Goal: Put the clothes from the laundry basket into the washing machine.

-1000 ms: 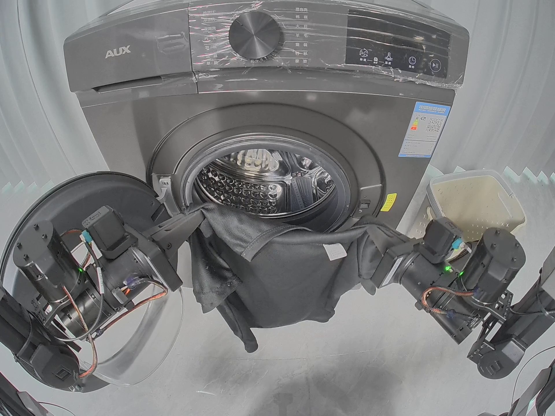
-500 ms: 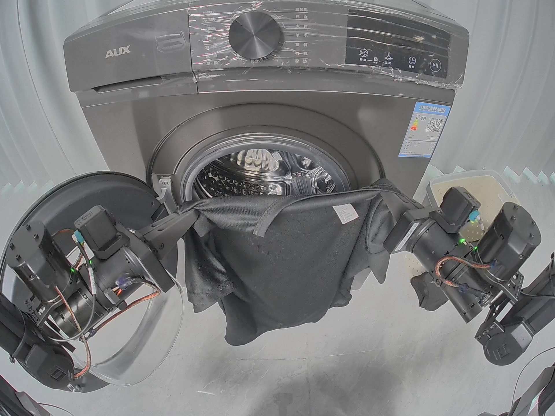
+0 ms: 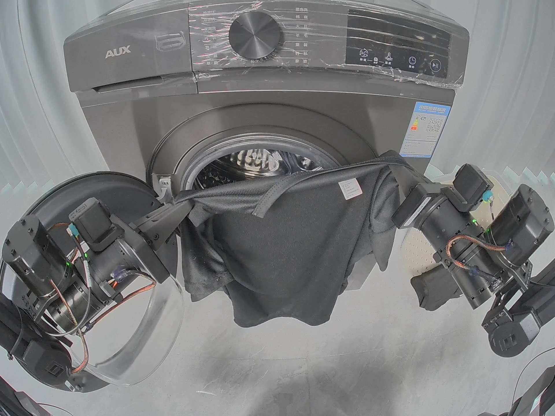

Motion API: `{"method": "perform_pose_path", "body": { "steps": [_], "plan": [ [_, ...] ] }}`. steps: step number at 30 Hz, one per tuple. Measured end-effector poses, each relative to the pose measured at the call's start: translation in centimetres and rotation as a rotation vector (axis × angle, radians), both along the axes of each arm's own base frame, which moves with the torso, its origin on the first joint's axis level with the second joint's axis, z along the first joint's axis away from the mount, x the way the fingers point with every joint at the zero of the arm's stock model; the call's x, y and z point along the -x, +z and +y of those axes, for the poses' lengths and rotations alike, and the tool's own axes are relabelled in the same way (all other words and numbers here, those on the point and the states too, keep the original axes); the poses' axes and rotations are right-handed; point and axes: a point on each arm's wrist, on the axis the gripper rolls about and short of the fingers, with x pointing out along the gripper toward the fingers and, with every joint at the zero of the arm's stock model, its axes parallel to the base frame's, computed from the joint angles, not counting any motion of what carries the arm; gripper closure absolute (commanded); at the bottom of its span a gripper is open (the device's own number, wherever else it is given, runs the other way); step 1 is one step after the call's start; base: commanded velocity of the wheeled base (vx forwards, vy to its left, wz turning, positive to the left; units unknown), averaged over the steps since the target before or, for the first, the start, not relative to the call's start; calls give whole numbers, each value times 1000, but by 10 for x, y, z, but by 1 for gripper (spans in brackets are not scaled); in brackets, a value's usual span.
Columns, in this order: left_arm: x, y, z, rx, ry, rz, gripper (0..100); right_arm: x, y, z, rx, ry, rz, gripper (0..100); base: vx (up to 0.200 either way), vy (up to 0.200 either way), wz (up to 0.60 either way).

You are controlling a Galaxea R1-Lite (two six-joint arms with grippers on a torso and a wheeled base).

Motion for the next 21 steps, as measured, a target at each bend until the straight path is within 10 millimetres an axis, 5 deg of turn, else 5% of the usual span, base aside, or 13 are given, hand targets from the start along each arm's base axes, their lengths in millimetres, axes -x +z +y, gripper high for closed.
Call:
{"method": "perform_pose_path", "body": {
  "steps": [21],
  "plan": [
    [-3, 5, 4, 9, 24, -23, 100, 5, 0, 5, -3, 23, 3, 100, 0, 0, 0]
  ]
}}
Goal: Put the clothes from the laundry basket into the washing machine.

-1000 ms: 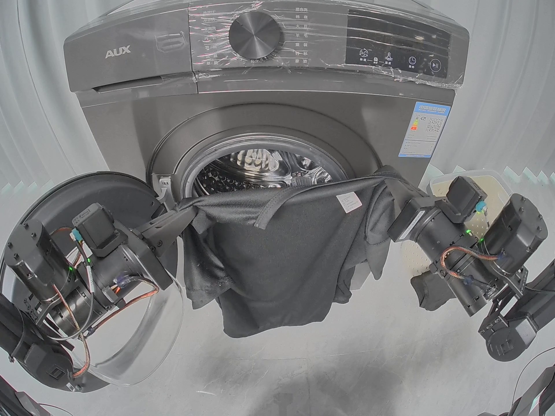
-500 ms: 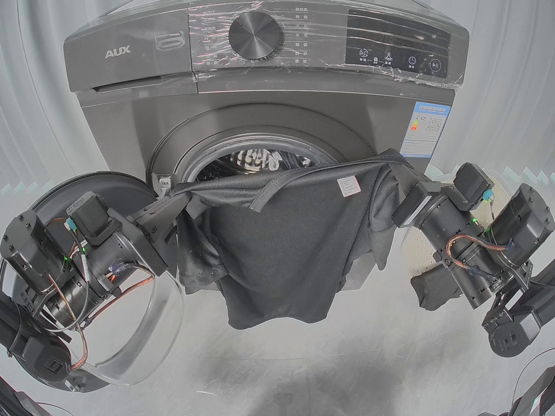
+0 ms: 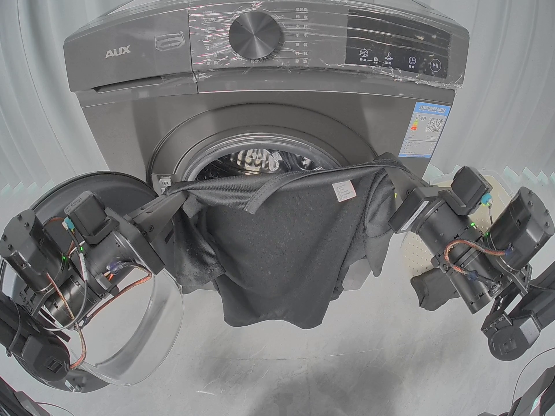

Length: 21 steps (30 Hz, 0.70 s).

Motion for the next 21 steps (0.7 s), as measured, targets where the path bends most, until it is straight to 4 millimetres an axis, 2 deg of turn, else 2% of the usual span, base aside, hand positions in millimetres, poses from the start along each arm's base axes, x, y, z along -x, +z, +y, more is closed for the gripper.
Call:
{"method": "perform_pose_path", "body": {
  "steps": [11, 15, 21],
  "plan": [
    [2, -4, -5, -22, -4, 3, 100, 3, -7, 3, 13, 18, 26, 100, 0, 0, 0],
    [3, -2, -10, -24, 11, -8, 100, 10, -18, 5, 43, 39, 60, 100, 0, 0, 0],
    [2, 11, -24, 14, 11, -56, 100, 17, -38, 7, 105, 65, 126, 100, 0, 0, 0]
  ]
}}
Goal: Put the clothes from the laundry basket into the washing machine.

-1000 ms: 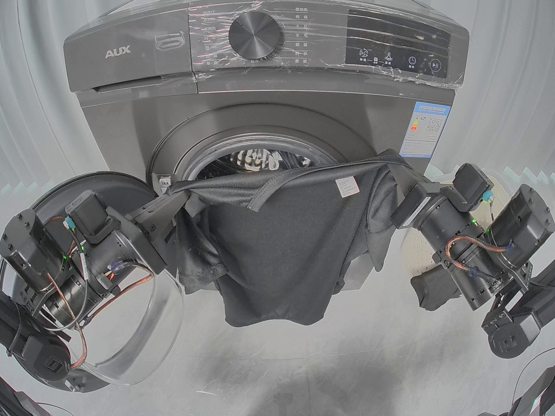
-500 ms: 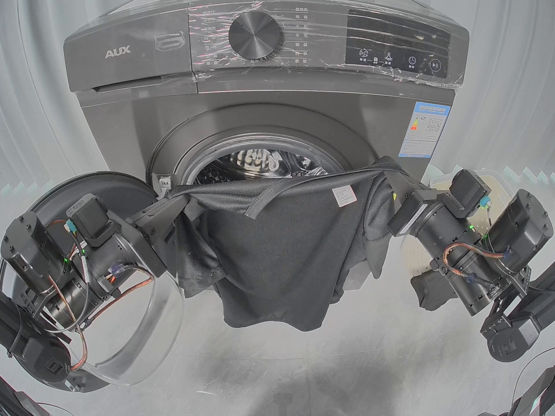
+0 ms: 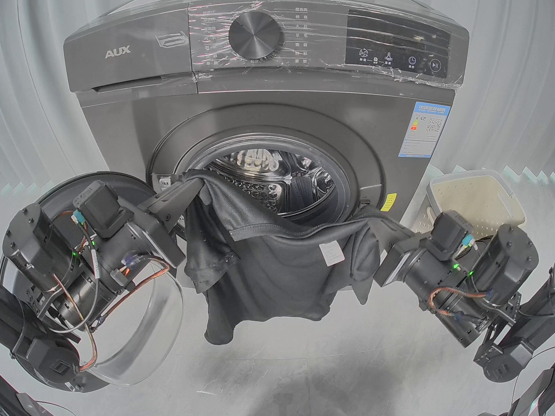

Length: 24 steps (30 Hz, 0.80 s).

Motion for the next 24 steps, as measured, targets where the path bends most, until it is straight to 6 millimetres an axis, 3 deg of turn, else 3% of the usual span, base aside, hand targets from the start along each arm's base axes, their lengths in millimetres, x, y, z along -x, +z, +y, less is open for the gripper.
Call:
{"method": "perform_pose_path", "body": {
  "steps": [10, 11, 17, 24],
  "plan": [
    [-1, -2, -18, -2, -53, 4, 100, 7, -41, 22, 98, 77, 120, 100, 0, 0, 0],
    [-1, -3, -19, -3, -55, 6, 100, 7, -45, 24, 107, 83, 130, 0, 0, 0, 0],
    [-6, -7, -23, -12, -57, 19, 100, 13, -69, 34, 165, 122, 199, 0, 0, 0, 0],
    [-9, -10, -24, -19, -59, 28, 100, 38, -103, 31, 295, 186, 315, 0, 0, 0, 0]
  ]
}}
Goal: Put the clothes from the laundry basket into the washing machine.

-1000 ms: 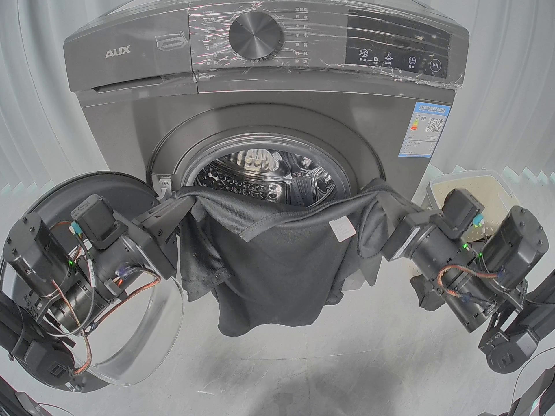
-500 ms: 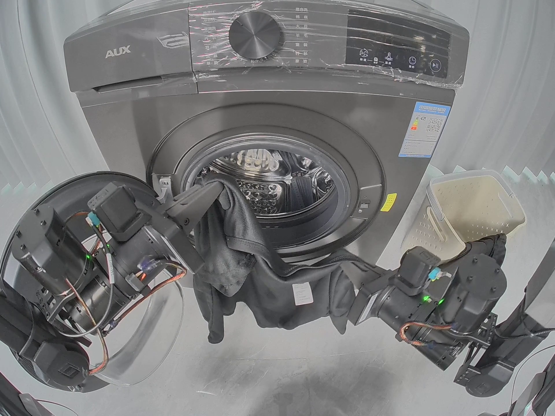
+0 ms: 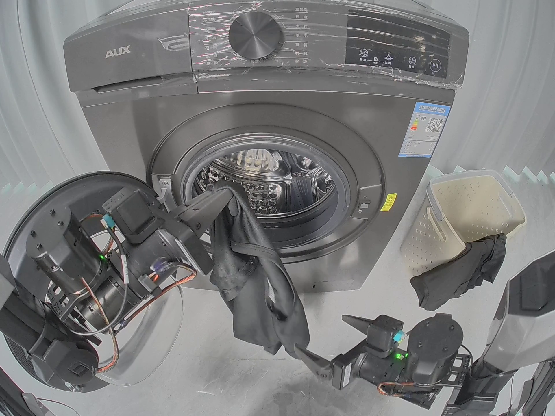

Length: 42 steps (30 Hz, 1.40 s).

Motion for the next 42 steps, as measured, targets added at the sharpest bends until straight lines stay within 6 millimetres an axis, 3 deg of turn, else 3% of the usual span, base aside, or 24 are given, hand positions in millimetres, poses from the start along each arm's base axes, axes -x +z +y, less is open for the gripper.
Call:
{"method": "perform_pose_path", "body": {
  "steps": [5, 10, 21, 32, 42],
  "plan": [
    [0, -2, -1, -5, -5, 3, 100, 6, -9, 0, 37, 24, 28, 0, 0, 0, 0],
    [0, -3, -1, -7, -10, 6, 100, -1, -10, 2, 33, 9, 20, 0, 0, 0, 0],
    [2, -3, -4, -12, -30, 7, 100, -50, -15, 6, 3, -80, -33, 0, 0, 0, 0],
    [3, -2, -6, -13, -49, 1, 100, -99, -34, 31, -11, -86, -109, 0, 0, 0, 0],
    [7, -4, -13, -18, -79, 4, 100, -94, -45, 64, -18, 2, -127, 0, 0, 0, 0]
  ]
}}
